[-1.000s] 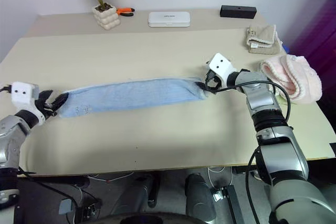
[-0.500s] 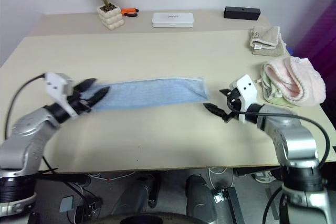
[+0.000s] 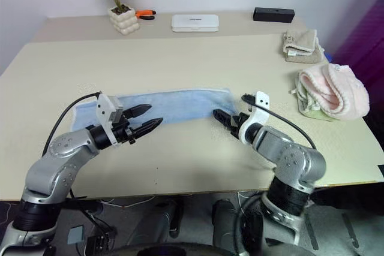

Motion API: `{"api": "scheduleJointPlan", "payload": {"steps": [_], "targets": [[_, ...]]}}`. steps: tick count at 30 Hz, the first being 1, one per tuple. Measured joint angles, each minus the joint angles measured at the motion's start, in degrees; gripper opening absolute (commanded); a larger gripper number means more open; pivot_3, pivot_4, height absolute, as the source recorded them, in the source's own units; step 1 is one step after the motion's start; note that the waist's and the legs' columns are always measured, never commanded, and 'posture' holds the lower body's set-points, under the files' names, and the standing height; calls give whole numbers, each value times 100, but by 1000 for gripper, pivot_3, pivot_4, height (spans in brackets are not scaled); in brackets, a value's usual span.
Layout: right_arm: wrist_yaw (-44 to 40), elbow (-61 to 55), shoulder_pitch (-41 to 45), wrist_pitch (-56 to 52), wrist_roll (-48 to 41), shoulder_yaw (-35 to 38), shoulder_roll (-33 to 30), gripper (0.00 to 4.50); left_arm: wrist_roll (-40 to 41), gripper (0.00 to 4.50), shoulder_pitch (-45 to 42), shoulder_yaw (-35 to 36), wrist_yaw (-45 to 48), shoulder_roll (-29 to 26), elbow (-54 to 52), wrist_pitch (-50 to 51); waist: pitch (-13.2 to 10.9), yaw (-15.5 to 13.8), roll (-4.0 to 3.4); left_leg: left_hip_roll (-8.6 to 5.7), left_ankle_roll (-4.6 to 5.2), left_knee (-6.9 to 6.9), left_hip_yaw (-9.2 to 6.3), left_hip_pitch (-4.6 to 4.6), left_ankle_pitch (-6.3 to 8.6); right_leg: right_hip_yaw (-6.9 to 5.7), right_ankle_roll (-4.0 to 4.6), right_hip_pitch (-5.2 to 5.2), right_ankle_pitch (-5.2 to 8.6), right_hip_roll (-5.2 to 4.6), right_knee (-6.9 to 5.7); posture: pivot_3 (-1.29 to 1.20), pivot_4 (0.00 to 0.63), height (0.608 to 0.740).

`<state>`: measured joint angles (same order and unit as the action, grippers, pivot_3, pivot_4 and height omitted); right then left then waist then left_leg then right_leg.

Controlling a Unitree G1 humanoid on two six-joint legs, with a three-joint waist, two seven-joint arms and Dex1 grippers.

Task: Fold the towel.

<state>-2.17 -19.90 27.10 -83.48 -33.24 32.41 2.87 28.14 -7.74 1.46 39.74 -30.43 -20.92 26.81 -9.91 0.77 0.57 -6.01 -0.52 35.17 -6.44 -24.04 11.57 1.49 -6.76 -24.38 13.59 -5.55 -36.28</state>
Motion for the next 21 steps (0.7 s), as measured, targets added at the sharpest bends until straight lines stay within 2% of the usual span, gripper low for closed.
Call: {"api": "scheduleJointPlan", "payload": {"steps": [4, 6, 8, 14, 21], "targets": [[596, 545, 666, 61, 127, 577, 379, 4480, -2, 2978, 79, 0, -30, 16, -28, -4, 2, 13, -2, 1, -1, -1, 0, 5, -1, -1, 0, 2, 0, 1, -3, 0, 150, 740], [777, 772, 821, 196, 139, 700, 408, 3934, -6, 2978, 90, -3, -57, 47, -61, -7, 4, 18, -2, 0, -1, -1, 0, 8, -1, -1, 0, 6, 0, 1, -2, 0, 150, 740], [961, 1008, 930, 358, 156, 799, 421, 3201, -15, 2978, 127, -3, -97, 71, -93, -20, 6, 12, -4, -1, 0, -1, 0, 12, -1, -1, 1, 10, 0, 1, -2, 0, 150, 740], [1336, 1264, 935, 690, 162, 880, 419, 16, -39, 2978, 169, -9, -141, 135, -138, -27, 4, 23, -7, -1, 0, -2, 1, 11, -1, 0, 0, 8, 0, 1, -3, 0, 150, 740], [1526, 887, 845, 536, -37, 1111, 258, 16, -108, 2978, 179, -30, -131, 209, -126, -126, 2, 6, -10, -2, 0, -4, 1, 8, -1, -1, 0, 7, 0, 0, -1, 0, 150, 740]]}}
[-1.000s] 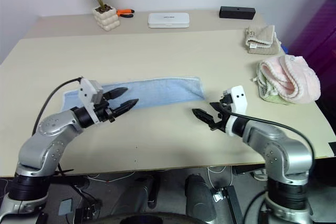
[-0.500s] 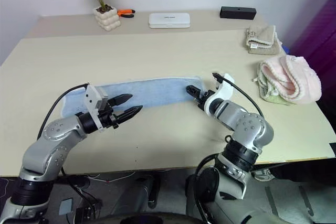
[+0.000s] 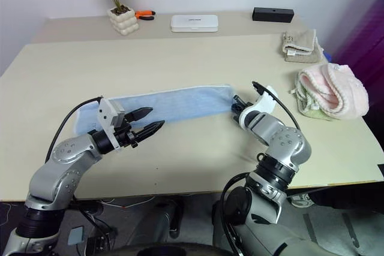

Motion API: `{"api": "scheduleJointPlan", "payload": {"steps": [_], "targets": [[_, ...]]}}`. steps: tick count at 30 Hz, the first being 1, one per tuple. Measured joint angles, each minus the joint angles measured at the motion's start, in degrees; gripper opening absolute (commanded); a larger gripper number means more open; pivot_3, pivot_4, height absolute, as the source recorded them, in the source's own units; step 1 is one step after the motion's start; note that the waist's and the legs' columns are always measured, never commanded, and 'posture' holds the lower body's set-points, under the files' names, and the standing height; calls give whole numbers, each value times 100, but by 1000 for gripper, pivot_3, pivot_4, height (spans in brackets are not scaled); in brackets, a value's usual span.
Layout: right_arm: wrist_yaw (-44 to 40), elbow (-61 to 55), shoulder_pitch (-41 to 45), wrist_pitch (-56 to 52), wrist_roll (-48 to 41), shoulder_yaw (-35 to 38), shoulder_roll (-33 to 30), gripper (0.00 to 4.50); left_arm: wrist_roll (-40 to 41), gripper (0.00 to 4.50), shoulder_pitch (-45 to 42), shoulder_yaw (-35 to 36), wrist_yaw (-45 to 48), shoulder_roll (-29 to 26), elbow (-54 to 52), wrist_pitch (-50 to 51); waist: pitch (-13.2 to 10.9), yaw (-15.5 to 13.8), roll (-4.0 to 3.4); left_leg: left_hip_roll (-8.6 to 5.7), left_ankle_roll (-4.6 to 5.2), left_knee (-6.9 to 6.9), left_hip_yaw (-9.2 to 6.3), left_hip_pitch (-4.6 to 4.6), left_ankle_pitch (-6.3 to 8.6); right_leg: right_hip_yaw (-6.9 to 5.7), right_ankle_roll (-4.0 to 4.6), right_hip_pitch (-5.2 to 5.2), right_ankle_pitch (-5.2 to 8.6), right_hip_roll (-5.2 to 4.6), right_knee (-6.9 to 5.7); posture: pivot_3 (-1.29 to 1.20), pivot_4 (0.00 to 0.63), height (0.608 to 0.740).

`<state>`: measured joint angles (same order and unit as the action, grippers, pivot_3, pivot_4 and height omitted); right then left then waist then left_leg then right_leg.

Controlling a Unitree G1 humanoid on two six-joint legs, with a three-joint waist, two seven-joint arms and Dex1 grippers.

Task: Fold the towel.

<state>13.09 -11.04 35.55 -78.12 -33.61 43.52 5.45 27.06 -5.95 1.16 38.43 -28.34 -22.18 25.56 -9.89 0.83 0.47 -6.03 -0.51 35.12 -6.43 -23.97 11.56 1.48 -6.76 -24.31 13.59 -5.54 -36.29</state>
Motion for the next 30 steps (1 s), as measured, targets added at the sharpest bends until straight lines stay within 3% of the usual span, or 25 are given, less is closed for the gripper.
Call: {"api": "scheduleJointPlan", "payload": {"steps": [6, 9, 15, 17, 22, 30], "targets": [[-302, -834, -341, -487, -160, -120, -827, 16, -33, 2978, -4, 1, 35, 19, 95, -20, -2, 8, -3, 2, 1, -1, 0, -1, 0, -1, 6, 0, 5, 0, 3, 0, 150, 740], [-760, -1048, -488, -386, -157, -726, -1383, 16, -61, 2978, -61, -18, 60, 35, 192, -86, -8, 43, -13, 4, 1, -1, 2, -1, 0, -1, 12, -1, 8, 0, 2, 0, 150, 740], [-2798, -1956, -560, 1162, 46, -3415, -3362, 16, -138, 2978, -167, -1, 103, 26, 349, -227, -13, 32, -20, 5, 5, -2, 4, -3, 2, -6, -7, 4, 7, -1, 13, 0, 150, 740], [-3414, -2161, -573, 1733, 265, -4349, -3756, 16, -143, 2978, -167, 19, 102, 22, 362, -232, -10, 29, -13, 5, 5, -2, 2, -3, 3, -9, -9, 6, 7, -1, 15, 0, 150, 740], [-4100, -1599, -599, 2847, 1082, -6141, -3726, 16, -150, 2978, -144, 20, 32, 28, 311, -231, -11, -2, -5, 4, 5, 4, 0, -7, 3, -8, -3, 8, 10, -4, 20, 0, 150, 740], [-4274, -593, -566, 3620, 1909, -6818, -3177, 16, -143, 2978, 121, 107, -132, -48, 42, -160, -12, -13, -5, 3, 4, 2, -4, -9, 3, -7, -6, 1, 7, -3, 18, 0, 150, 740]]}}
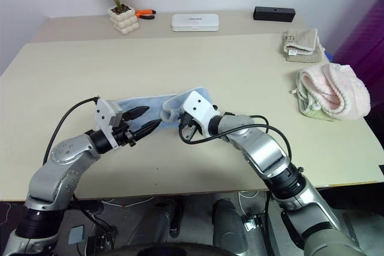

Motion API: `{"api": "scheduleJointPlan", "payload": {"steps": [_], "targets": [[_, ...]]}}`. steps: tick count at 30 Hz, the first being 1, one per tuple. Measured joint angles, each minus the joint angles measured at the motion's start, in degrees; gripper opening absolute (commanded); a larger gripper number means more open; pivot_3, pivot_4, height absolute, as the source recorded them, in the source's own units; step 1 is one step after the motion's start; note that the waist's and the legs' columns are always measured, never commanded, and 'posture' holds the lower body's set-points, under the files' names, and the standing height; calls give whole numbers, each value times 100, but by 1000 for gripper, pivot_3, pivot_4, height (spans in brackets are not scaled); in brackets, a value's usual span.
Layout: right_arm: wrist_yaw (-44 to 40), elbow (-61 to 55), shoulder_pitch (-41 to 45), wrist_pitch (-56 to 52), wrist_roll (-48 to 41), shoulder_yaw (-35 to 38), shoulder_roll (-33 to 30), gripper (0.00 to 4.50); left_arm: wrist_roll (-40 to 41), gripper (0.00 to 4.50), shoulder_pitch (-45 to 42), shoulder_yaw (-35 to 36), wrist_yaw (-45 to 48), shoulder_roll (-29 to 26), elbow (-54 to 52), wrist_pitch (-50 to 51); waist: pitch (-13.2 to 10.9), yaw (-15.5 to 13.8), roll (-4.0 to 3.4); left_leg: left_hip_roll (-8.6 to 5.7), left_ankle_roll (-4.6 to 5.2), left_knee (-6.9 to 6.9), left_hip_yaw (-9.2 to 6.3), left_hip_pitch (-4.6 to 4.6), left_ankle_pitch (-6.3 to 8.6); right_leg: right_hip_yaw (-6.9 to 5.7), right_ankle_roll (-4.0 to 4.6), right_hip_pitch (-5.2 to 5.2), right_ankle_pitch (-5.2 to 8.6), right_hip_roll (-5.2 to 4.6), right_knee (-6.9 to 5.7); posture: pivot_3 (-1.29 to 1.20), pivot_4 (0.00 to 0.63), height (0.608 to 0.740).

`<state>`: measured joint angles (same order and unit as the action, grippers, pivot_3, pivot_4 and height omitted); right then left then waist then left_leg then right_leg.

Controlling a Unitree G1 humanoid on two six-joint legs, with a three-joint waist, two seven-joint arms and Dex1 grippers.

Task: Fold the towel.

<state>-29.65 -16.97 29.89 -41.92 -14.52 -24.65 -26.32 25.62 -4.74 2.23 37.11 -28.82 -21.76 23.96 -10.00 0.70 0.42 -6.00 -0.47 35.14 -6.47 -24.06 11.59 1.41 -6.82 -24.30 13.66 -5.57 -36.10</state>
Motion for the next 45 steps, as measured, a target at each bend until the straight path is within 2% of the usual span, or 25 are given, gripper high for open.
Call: {"api": "scheduleJointPlan", "payload": {"steps": [1, 4, 7, 10, 13, 14, 16, 21, 25, 28, 32, 35, 38, 39, 40, 42, 45], "targets": [[-26, 20, -1, 59, 69, 0, 22, 16, 3, 2978, 22, 47, -12, -10, -41, 37, 0, 0, 0, 0, 0, 0, -1, 0, 0, 0, 0, 0, 0, 1, 0, 0, 150, 740], [-265, -15, -48, 108, 53, 38, 14, 835, 14, 2978, 54, 126, -37, -49, -137, 59, 0, 0, 0, 0, -1, 0, -1, 0, 0, -1, 0, 1, 0, 0, 1, 0, 150, 740], [-614, -287, -189, 107, -112, 141, -104, 2365, 19, 2978, 62, 147, -48, -50, -162, 82, 0, -8, 0, -1, 0, 0, -1, -1, 1, 0, 0, 1, 0, 0, 1, 0, 150, 740], [-1082, -684, -421, 199, -325, 414, -560, 3846, 30, 2978, 78, 184, -47, -66, -160, 86, 0, -23, 1, -2, 0, 1, -1, -2, 1, -1, 0, 2, 1, -2, 4, 0, 150, 740], [-1536, -896, -532, 363, -670, 893, -832, 3846, 67, 2978, 80, 354, -51, -119, -125, 86, -1, 9, 2, 2, 0, 0, -1, -2, 1, 0, 1, 1, 1, -2, 3, 0, 150, 740], [-1600, -926, -521, 372, -769, 1040, -837, 3590, 80, 2978, 69, 394, -51, -135, -113, 86, -1, 17, 2, 6, 0, -1, -1, 0, 1, 0, 1, 1, 1, -2, 2, 0, 150, 740], [-1503, -759, -359, 338, -923, 1286, -557, 2788, 109, 2978, 68, 458, -51, -152, -52, 86, 0, 37, 3, 10, -1, -1, -1, 2, 1, 0, 2, 0, 1, 1, 1, 0, 150, 740], [-1014, 439, 250, 756, -328, 1093, 98, 140, 167, 2978, 102, 664, -101, -145, 30, 99, 2, 6, 6, 4, -1, -2, 0, 2, 1, -1, 2, 0, -1, 2, 2, 0, 150, 740], [-772, 1699, 253, 1427, 389, 492, 702, 63, 384, 2978, 503, 877, -280, -27, -196, 297, 2, 12, 7, -2, -1, -6, 0, 0, 1, 2, 0, -4, -2, -1, 1, 0, 150, 740], [-727, 2408, 150, 1791, 776, 145, 888, 63, 596, 2978, 925, 953, -450, 77, -494, 526, 1, 12, 4, -3, -2, -5, 0, -1, 0, 3, 1, -7, -3, 0, -4, 0, 150, 740], [-743, 2534, 170, 2100, 975, 158, 955, 63, 882, 2978, 1378, 1169, -747, 227, -907, 747, 3, 14, 7, -1, -6, -4, -2, 11, 0, 3, 12, 8, 3, 2, -3, 0, 150, 740], [-762, 2559, 286, 2128, 874, 466, 973, 871, 1254, 2978, 1878, 1314, -1108, 522, -1269, 1031, 2, 19, 6, -1, -6, -6, -2, 10, 0, 3, 9, 3, 2, 2, -3, 0, 150, 740], [-966, 2477, 706, 2469, 857, 859, 718, 2319, 1826, 3817, 2313, 1531, -1663, 901, -1475, 1448, 1, 9, 5, 0, -6, -3, -4, 9, 0, 1, 10, 5, 3, 3, -3, 0, 150, 740], [-1063, 2364, 798, 2593, 856, 937, 660, 2818, 1989, 4285, 2396, 1585, -1832, 982, -1495, 1563, 1, 4, 5, 0, -5, -4, -4, 9, 0, 0, 9, 7, 4, 2, -2, 0, 150, 740], [-1179, 2246, 881, 2700, 849, 985, 609, 3365, 2181, 4500, 2460, 1661, -2031, 1105, -1503, 1678, 2, 6, 8, 1, -5, -4, -5, 9, 0, -1, 10, 8, 5, 2, -1, 0, 150, 740], [-1383, 2017, 906, 2854, 774, 1019, 602, 4359, 2556, 4500, 2462, 1743, -2426, 1344, -1509, 1815, 4, 4, 10, 2, -5, -4, -7, 10, 0, -2, 12, 10, 6, 1, -1, 0, 150, 740], [-1675, 1797, 871, 2944, 696, 919, 608, 4359, 3625, 4500, 2100, 2095, -3605, 1975, -1322, 1877, 4, -14, 12, 1, -5, 4, -12, 10, 0, -5, 12, 14, 6, 0, -1, 0, 150, 740]]}}
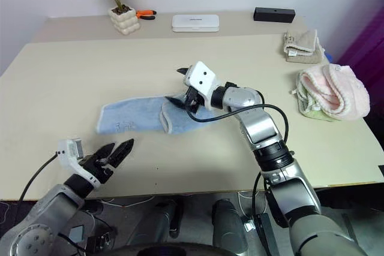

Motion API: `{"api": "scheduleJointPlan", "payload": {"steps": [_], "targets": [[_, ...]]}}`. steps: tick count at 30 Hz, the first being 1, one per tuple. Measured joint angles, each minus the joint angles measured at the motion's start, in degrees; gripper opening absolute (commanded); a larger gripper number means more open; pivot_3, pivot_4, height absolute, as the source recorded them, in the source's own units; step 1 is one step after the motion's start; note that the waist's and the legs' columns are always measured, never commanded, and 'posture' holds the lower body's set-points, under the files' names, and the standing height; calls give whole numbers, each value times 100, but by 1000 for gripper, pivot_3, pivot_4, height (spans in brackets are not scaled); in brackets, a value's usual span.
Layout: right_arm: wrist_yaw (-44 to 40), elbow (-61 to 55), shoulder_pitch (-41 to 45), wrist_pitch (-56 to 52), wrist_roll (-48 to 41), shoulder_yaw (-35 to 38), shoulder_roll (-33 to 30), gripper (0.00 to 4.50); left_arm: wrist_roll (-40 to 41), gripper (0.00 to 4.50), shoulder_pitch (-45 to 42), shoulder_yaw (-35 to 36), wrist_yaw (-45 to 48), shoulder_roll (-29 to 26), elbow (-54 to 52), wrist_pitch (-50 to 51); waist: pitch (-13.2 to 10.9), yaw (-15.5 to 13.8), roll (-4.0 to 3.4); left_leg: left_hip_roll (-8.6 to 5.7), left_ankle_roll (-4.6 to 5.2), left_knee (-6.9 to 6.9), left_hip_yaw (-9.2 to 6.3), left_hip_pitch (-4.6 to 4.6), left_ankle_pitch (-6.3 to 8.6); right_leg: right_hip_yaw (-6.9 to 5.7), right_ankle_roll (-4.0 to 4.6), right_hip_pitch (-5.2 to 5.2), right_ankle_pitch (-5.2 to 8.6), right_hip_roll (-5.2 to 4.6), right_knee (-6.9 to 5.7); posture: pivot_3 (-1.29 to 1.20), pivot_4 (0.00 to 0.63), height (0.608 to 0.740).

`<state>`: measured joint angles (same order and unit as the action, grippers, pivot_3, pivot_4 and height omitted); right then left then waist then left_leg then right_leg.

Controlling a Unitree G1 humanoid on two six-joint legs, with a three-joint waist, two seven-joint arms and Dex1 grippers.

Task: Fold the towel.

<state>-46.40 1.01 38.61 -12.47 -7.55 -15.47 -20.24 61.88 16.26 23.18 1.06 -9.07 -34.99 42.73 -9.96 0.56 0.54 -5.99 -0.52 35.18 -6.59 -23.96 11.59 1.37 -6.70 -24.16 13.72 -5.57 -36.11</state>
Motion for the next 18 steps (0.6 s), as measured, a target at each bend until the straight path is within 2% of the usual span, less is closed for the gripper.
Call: {"api": "scheduleJointPlan", "payload": {"steps": [8, 11, 18], "targets": [[-125, -231, -256, 111, 23, -101, 10, 4359, 1289, 4500, -1268, 372, -1916, 83, 1025, -132, 2, 0, 3, -4, -1, 1, 2, 1, -1, 0, -11, 1, -7, 2, -2, 0, 150, 740], [-123, -295, -268, 113, 52, -114, 20, 4402, 1402, 3732, -1649, 377, -2186, 81, 1376, -220, 3, -2, 3, -5, -2, 1, 3, 1, -2, 0, -11, 1, -7, 2, -2, 0, 150, 740], [-132, -569, -553, 35, 70, -120, -107, 4402, 1485, 286, -1913, 373, -2289, 52, 1870, -416, 5, 7, 7, -6, -2, -2, 4, 1, -2, 2, -10, -1, -7, 2, -1, 0, 150, 740]]}}
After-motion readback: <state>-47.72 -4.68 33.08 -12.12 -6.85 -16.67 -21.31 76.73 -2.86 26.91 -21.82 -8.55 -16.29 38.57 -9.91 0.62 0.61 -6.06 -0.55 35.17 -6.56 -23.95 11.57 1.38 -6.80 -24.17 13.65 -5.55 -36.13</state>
